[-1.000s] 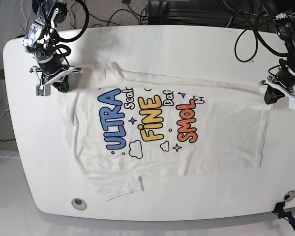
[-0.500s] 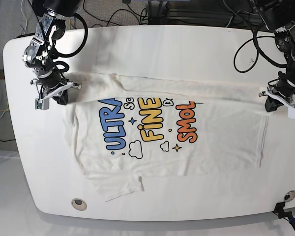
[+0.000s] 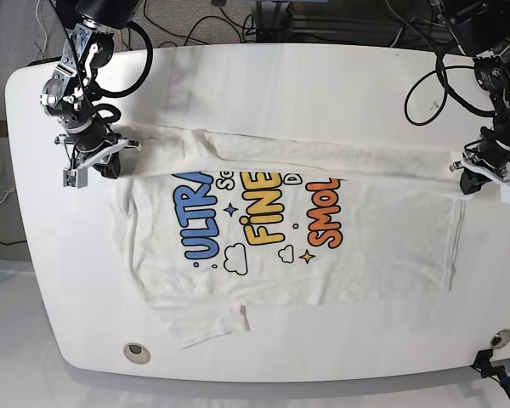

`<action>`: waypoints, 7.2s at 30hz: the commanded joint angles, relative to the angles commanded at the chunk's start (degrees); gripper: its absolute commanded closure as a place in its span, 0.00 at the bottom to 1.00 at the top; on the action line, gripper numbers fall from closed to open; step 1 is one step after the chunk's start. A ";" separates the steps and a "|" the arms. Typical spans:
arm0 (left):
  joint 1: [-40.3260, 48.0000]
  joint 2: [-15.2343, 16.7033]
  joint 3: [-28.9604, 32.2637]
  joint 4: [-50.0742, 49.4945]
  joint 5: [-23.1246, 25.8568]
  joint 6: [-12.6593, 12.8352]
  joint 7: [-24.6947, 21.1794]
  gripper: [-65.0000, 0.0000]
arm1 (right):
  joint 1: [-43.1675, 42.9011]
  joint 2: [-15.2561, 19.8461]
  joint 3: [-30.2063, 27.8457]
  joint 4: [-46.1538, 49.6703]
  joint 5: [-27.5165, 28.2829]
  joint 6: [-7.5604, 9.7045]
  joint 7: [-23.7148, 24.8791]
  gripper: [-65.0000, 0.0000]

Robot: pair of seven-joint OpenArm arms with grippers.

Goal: Fold the T-shirt properly
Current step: 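Lower the held shoulder edge onto the shirt body and open both grippers, then reposition both grippers over the folded collar edge, then grasp the folded collar edge with both grippers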

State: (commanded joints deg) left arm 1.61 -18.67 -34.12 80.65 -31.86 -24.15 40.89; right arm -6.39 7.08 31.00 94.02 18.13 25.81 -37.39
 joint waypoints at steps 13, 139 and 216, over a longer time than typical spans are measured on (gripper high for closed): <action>-0.02 -2.44 0.06 0.85 0.77 0.95 0.22 0.56 | 0.05 -0.11 -0.21 -0.87 -0.50 -0.25 -2.25 0.98; 10.21 4.46 -1.83 1.41 3.03 2.86 0.75 0.59 | -10.00 -0.14 7.36 0.95 11.09 0.22 -0.80 0.71; 10.65 5.00 0.76 0.71 1.05 1.68 -4.10 0.57 | -10.27 -0.44 2.19 -2.02 10.57 -0.18 -2.04 0.71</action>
State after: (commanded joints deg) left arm 12.26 -13.67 -33.36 81.36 -30.81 -22.46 36.79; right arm -16.66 6.64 33.19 92.00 28.70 25.63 -39.43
